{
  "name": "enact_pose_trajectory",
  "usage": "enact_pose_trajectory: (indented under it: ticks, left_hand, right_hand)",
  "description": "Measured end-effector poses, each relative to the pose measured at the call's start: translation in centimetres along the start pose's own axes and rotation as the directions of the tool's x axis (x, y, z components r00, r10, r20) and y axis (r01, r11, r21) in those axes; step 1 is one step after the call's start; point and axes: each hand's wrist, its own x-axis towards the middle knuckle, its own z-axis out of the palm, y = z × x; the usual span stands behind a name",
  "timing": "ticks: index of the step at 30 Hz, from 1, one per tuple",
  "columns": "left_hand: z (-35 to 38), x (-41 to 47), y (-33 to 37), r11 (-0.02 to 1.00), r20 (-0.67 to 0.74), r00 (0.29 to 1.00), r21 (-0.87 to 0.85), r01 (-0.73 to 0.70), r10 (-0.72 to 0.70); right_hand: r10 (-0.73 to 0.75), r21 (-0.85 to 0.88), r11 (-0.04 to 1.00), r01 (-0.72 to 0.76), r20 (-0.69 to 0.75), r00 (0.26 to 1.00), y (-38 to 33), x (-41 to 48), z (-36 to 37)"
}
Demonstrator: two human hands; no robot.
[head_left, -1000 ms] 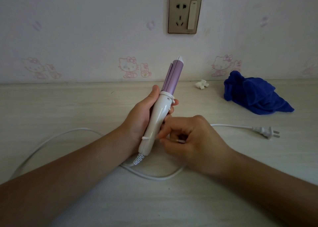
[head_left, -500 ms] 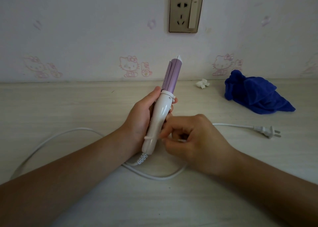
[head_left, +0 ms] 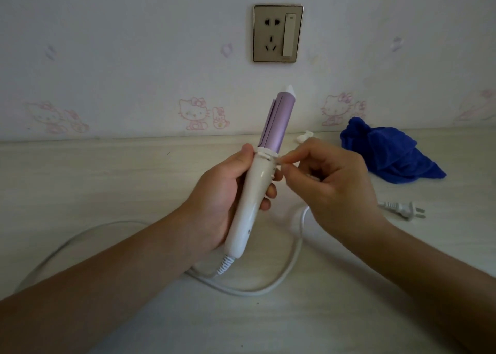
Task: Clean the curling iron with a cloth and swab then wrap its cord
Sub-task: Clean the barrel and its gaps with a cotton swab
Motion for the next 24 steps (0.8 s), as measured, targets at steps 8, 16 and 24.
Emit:
enact_pose_trajectory:
  ticks: [8, 16, 24]
  left_hand:
    - [0.6, -0.4, 0.4, 1.000, -0.048, 0.999, -0.014, 0.014, -0.015]
    - [0.7, -0.4, 0.4, 0.997, -0.043, 0.998, -0.071, 0.036, -0.039]
    - [0.1, -0.1, 0.8, 0.998, -0.010, 1.000, -0.064, 0.001, -0.001]
  right_hand:
    - [-0.010, -0.007, 1.000, 0.010, -0.007, 1.000, 0.1, -0.1, 0.1]
    - [-0.018, 0.028, 0.999, 0.017, 0.039, 0.999, 0.0, -0.3, 0.3]
    - [-0.043, 0.061, 0.998, 0.032, 0.183, 0.982, -0.2, -0.9, 0.8]
